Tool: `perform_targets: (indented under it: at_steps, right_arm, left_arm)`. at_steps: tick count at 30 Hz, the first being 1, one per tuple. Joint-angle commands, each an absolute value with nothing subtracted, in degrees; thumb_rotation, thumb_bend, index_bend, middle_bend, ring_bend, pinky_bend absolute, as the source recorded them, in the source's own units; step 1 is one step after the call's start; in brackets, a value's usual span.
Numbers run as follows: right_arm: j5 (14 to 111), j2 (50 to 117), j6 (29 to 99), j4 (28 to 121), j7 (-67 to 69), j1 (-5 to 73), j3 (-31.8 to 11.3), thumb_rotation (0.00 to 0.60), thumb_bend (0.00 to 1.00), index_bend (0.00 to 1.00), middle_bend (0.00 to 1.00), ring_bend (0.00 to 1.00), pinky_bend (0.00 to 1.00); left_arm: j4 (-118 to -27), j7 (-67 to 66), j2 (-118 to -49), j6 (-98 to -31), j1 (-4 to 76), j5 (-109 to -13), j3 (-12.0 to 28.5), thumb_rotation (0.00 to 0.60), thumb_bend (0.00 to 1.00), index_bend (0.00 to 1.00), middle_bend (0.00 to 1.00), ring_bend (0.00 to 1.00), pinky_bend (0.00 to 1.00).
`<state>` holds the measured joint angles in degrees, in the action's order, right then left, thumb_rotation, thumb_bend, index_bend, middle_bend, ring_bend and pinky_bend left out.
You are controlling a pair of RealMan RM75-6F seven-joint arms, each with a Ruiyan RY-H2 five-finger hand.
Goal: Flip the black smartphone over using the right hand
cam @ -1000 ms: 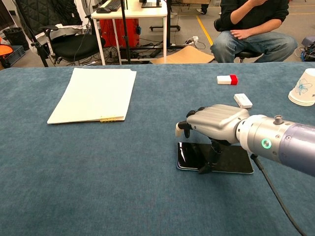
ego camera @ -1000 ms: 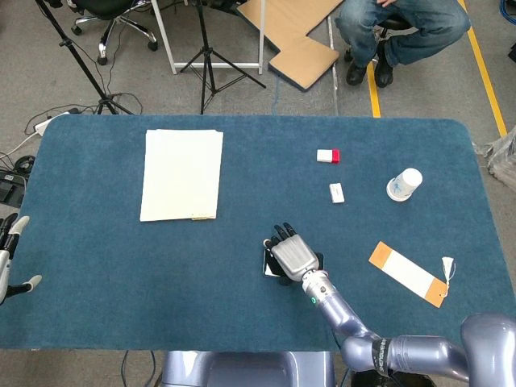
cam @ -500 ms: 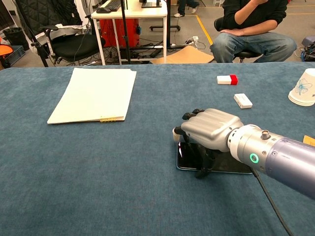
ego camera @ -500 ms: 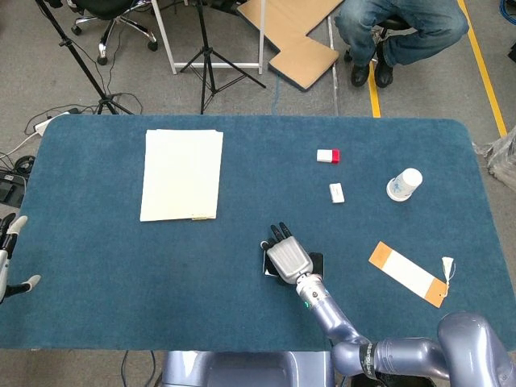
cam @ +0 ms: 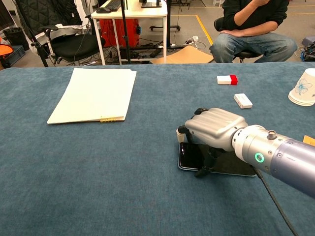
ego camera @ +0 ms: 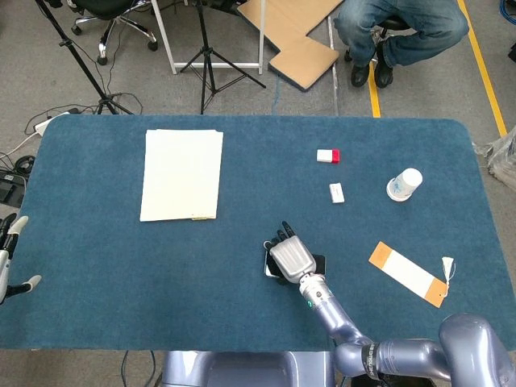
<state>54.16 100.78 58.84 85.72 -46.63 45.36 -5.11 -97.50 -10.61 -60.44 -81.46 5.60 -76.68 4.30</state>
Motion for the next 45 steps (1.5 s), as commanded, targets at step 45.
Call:
perform_targets:
  at_steps: [45]
  right_arm:
    - [72.3,93.1,21.6,83.6,68.6,37.3,-22.2,0.600,0.29,0.48,0.54,0.22,0.22]
  left_arm:
    - [-98.0,-10.1,-60.2,-82.6,5.2,-78.3,3.6,0.600,0.00,0.00,0.00,0.00,0.00]
